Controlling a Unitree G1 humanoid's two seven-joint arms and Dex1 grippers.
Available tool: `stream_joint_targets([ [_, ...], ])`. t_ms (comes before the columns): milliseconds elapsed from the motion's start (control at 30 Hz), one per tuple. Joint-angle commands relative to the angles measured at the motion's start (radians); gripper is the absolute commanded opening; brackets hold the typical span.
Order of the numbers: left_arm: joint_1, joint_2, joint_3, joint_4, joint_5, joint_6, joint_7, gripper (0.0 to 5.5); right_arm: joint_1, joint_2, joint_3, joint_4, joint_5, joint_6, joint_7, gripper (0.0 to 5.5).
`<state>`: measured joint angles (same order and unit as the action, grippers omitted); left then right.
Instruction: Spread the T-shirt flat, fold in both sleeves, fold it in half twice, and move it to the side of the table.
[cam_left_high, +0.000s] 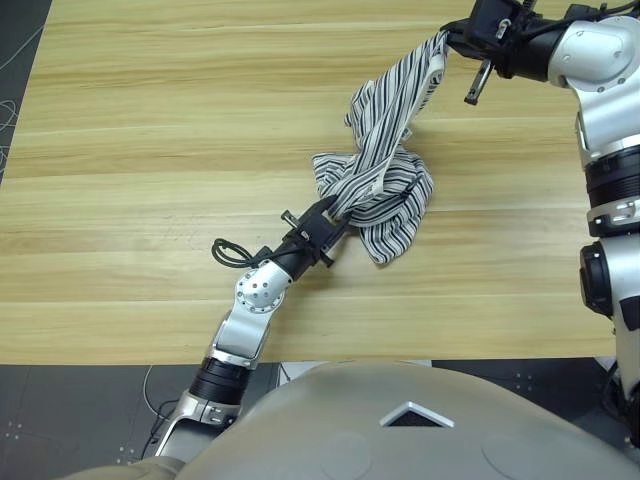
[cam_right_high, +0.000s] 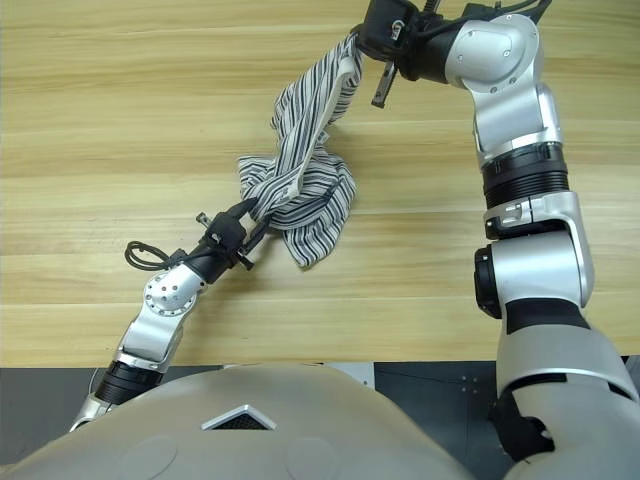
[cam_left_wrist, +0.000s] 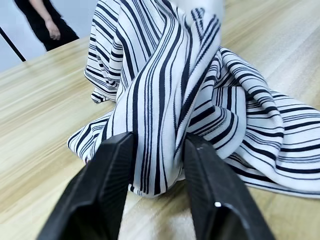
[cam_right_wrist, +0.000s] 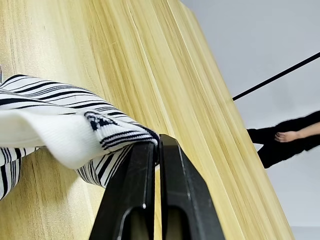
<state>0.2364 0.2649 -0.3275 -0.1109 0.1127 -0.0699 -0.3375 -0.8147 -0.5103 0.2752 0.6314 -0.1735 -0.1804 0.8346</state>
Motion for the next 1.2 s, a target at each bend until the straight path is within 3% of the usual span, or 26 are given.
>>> stream_joint_targets([
  [33, -0.01, -0.003, -0.003, 0.016, 0.01, -0.009, 0.0, 1.09, -0.006, -0.009, -0.005, -0.007, -0.015, -0.009, -0.004, 0.1],
  [233, -0.001, -0.002, 0.005, 0.0, 0.007, -0.013, 0.003, 0.11, -0.005, -0.009, -0.004, -0.005, -0.017, -0.013, -0.006, 0.1],
  [467, 0.029, 0.065, 0.074, -0.131, -0.006, -0.007, -0.022, 0.11, -0.006, -0.011, -0.015, -0.002, -0.02, -0.013, -0.008, 0.1],
  [733, 0.069, 0.293, 0.229, -0.256, -0.107, -0.036, -0.218, 0.11, 0.068, -0.021, -0.03, -0.067, 0.02, 0.013, 0.039, 0.1],
  [867, 0.188, 0.494, 0.277, -0.341, -0.193, -0.083, -0.445, 0.11, 0.272, -0.154, -0.057, -0.3, 0.183, 0.007, 0.294, 0.1],
  [1000, 0.204, 0.652, 0.458, -0.467, -0.435, -0.01, -0.634, 0.11, 0.56, -0.328, -0.121, -0.647, 0.485, 0.129, 0.573, 0.1],
  [1200, 0.302, 0.772, 0.692, -0.666, -0.834, 0.122, -0.88, 0.11, 0.9, -0.461, -0.226, -1.04, 0.775, 0.3, 0.67, 0.1],
])
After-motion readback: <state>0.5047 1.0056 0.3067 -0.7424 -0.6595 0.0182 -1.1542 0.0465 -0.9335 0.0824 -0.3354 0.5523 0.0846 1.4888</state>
